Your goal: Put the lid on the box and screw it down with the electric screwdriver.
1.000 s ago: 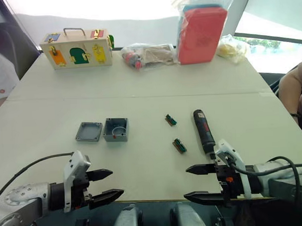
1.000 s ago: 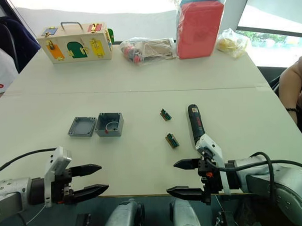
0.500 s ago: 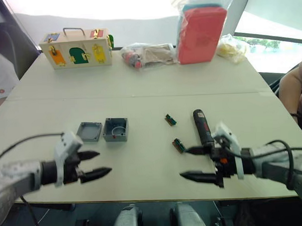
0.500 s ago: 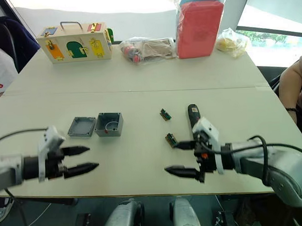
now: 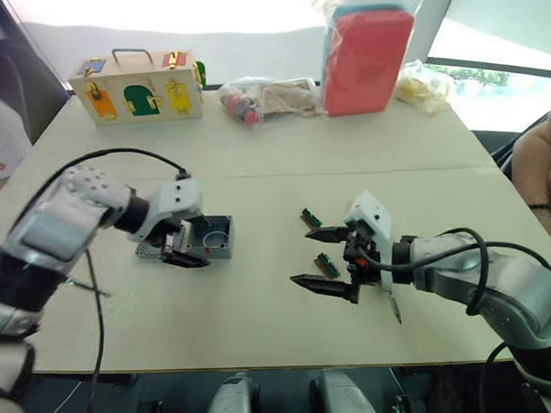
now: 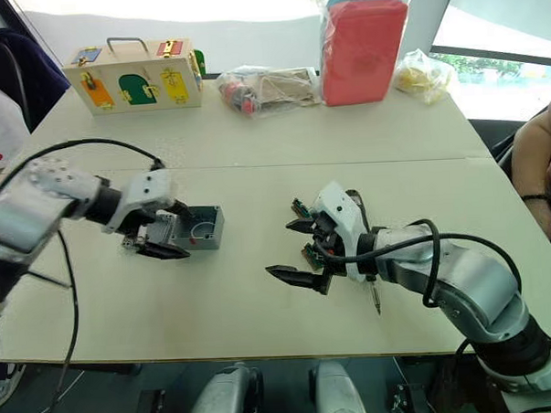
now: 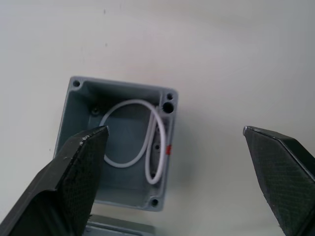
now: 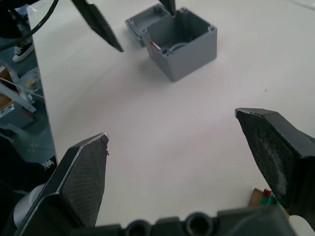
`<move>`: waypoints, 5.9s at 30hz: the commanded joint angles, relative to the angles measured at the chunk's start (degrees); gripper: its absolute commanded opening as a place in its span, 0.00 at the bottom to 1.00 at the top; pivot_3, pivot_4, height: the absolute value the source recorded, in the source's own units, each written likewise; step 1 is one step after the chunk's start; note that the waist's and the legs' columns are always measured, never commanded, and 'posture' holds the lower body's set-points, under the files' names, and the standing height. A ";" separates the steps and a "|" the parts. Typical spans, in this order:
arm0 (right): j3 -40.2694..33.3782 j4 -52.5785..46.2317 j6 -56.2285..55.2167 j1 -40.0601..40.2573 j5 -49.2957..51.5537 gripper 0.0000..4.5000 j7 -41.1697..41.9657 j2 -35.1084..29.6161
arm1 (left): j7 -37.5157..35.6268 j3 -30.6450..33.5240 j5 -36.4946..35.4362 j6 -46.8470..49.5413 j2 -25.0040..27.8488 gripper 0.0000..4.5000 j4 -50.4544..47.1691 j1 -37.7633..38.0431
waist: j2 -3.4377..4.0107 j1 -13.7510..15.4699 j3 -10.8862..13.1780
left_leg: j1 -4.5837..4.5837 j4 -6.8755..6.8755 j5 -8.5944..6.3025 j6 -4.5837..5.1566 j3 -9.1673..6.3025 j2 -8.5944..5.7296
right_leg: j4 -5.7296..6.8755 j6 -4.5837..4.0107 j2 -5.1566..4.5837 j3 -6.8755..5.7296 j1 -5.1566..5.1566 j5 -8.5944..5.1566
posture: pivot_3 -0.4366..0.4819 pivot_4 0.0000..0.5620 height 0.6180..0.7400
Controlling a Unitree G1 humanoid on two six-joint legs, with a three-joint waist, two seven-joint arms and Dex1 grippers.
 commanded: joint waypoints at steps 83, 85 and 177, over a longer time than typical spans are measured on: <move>13.46 4.50 -20.69 -6.51 -24.85 1.00 11.62 4.39 | 46.92 28.47 -13.39 60.43 -1.26 0.50 1.40 0.24 | -0.18 0.17 0.01 | -0.53 0.92 0.00 -0.05 -0.61 -0.08 | 0.88 0.09 -0.08 -0.45 -0.25 -0.01 | 0.48 0.27 0.98; 13.36 4.48 -20.64 -5.88 -25.51 1.00 11.43 4.57 | 47.32 27.77 -13.13 60.19 -2.16 0.50 1.69 0.27 | -0.18 0.16 0.01 | -0.54 0.92 0.00 -0.05 -0.61 -0.08 | 0.91 0.09 -0.08 -0.45 -0.29 -0.01 | 0.48 0.27 0.98; 0.07 14.35 -29.91 -13.31 -28.30 0.03 -10.82 14.10 | 38.19 46.57 -31.27 35.16 -13.85 0.62 -3.05 -3.99 | -0.07 -1.14 -0.13 | -1.04 0.68 0.42 -0.70 -0.90 -0.68 | 1.08 0.07 -0.61 -0.94 -0.92 0.01 | 0.48 0.27 0.98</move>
